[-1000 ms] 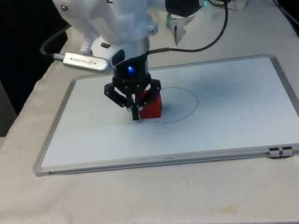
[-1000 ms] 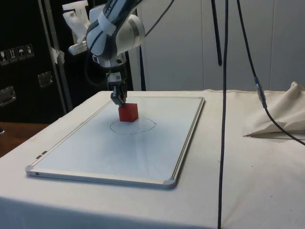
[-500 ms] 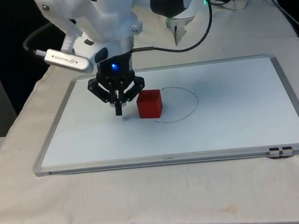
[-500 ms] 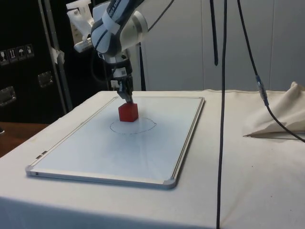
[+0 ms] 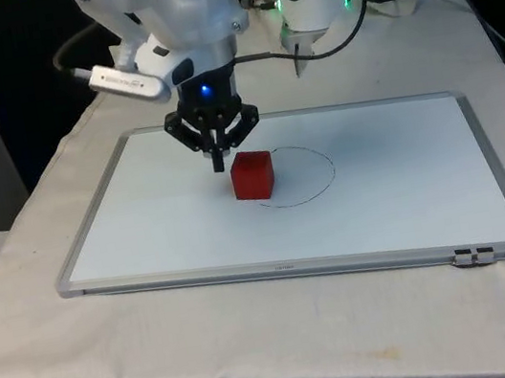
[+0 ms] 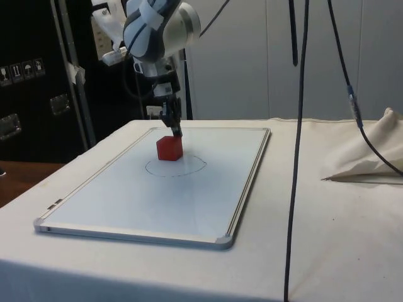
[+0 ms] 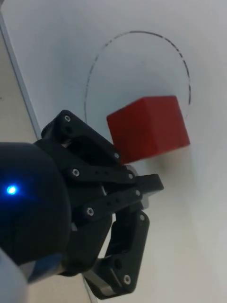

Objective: Push the cube into the marked area.

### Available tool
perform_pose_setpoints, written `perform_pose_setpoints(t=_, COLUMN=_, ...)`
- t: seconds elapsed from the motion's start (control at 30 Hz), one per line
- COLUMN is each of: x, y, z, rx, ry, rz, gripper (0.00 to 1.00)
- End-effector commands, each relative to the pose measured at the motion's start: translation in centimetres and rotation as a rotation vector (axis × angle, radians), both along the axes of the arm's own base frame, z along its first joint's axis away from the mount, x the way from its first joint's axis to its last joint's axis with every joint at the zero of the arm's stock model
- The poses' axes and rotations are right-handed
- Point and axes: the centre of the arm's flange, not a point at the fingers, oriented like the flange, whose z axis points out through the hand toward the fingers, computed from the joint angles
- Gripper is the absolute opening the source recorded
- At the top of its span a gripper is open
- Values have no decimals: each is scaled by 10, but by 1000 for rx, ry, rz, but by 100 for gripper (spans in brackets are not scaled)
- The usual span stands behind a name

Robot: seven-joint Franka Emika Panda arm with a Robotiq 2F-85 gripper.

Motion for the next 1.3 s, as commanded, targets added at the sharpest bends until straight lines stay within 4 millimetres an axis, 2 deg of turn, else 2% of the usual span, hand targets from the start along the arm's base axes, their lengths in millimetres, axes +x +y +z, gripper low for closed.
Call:
perform_pose_setpoints(t=0.0, x=0, y=6, z=0, rx=7, ry=-2, rz=0, gripper=0)
perform_pose_setpoints(t=1.0, x=18, y=55, z=2, rx=152, ry=-56, rz=38, gripper=0)
perform_pose_setpoints(t=1.17, x=19, y=49, z=3, rx=146, ry=-57, rz=42, gripper=0)
perform_pose_setpoints(t=1.27, x=22, y=39, z=9, rx=140, ry=-61, rz=44, gripper=0)
